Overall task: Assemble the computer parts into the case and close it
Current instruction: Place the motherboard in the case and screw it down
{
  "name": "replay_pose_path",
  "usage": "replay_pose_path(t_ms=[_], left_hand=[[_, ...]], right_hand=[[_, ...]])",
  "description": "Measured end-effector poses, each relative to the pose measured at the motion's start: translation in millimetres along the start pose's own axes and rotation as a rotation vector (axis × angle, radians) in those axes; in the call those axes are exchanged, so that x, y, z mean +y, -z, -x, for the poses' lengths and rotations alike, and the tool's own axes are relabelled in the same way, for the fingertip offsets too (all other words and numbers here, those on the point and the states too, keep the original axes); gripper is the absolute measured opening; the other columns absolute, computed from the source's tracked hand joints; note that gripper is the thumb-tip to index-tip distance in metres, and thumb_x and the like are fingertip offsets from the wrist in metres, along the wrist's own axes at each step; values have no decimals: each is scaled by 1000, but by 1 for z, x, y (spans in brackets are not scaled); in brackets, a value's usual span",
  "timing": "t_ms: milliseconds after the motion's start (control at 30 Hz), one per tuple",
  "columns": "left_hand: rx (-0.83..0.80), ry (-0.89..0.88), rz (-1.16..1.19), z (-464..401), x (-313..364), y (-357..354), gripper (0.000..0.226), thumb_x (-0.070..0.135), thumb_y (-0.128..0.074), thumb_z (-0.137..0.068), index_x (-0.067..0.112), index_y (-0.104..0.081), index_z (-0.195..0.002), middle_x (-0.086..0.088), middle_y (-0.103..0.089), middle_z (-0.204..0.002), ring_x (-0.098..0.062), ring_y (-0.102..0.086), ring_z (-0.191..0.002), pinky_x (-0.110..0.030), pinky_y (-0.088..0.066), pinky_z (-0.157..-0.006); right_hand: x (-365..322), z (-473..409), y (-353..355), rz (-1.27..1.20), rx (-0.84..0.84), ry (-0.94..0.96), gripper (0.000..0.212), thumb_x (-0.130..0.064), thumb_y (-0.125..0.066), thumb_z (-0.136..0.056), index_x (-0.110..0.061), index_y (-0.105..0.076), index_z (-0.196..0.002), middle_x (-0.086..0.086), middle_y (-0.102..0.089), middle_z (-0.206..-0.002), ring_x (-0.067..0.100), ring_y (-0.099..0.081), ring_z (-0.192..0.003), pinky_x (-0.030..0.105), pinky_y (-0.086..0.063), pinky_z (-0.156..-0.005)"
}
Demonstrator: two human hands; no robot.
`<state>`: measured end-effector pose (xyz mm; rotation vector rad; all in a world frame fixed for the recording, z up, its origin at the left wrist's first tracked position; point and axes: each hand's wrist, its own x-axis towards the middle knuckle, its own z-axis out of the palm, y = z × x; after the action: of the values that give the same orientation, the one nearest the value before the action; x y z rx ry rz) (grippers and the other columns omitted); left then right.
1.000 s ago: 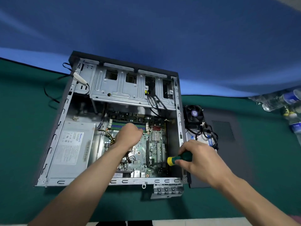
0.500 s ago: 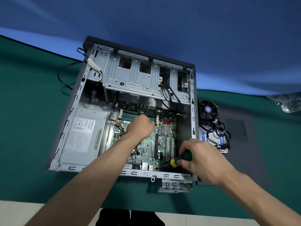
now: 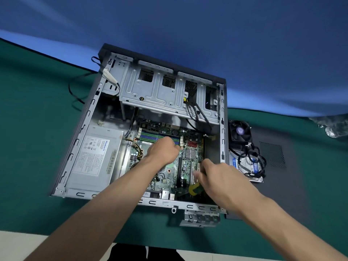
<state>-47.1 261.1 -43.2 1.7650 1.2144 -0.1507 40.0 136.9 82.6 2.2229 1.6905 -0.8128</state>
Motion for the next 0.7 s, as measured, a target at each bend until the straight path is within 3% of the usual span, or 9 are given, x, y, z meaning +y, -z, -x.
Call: replay_pose_path(t_ms=[133,233,267,367,500,600,700], left_hand=[[-7,10,11,2,2,1,39,27,-49,-96,16,-40,-60,2,-33,-52,-18,-39,-52,-31,-47,-67],[-15,7,11,2,3,1,41,27,-49,-96,16,-38,-58,2,-32,-52,-19,-37,-51,-30,-43,-65],[-17,7,12,2,3,1,41,27,-49,-96,16,-38,-58,2,-32,-53,-19,-36,-52,-30,-43,-65],[-17,5,13,1,1,1,41,27,-49,-96,16,-37,-59,1,-31,-53,-19,-36,-52,-30,-44,-66],[-9,7,33,-2,0,2,42,26,-49,-96,17,-36,-57,2,-31,-52,-18,-34,-49,-30,-43,-65],[5,11,37,-2,0,2,43,27,-49,-96,16,-37,-57,2,-32,-51,-18,-36,-48,-31,-46,-66],[-2,9,36,-2,1,2,43,27,-49,-96,16,-37,-56,2,-32,-50,-18,-36,-46,-32,-48,-67]], right_hand=[[-3,0,5,-170,-138,-27,44,-38,-53,-91,-26,-30,-127,1,-52,-117,23,-54,-93,32,-42,-78],[-5,1,0,-76,-29,-24,24,-42,-43,-97,-21,-37,-108,6,-59,-103,28,-58,-86,36,-45,-72],[-4,0,-1,-48,1,-45,26,-46,-40,-98,-20,-37,-104,7,-61,-97,29,-58,-84,36,-44,-69],[-2,0,4,-91,-87,-73,33,-41,-47,-95,-23,-32,-119,3,-52,-104,24,-50,-84,32,-38,-71],[0,2,4,-41,-52,-93,26,-44,-40,-99,-20,-37,-108,8,-62,-102,29,-58,-87,33,-41,-69],[-2,5,5,-113,-118,-90,36,-40,-50,-95,-24,-35,-122,1,-52,-108,23,-54,-91,32,-40,-75],[-5,7,-1,-62,-44,-111,27,-44,-42,-98,-18,-44,-105,6,-59,-102,28,-58,-90,34,-43,-72]])
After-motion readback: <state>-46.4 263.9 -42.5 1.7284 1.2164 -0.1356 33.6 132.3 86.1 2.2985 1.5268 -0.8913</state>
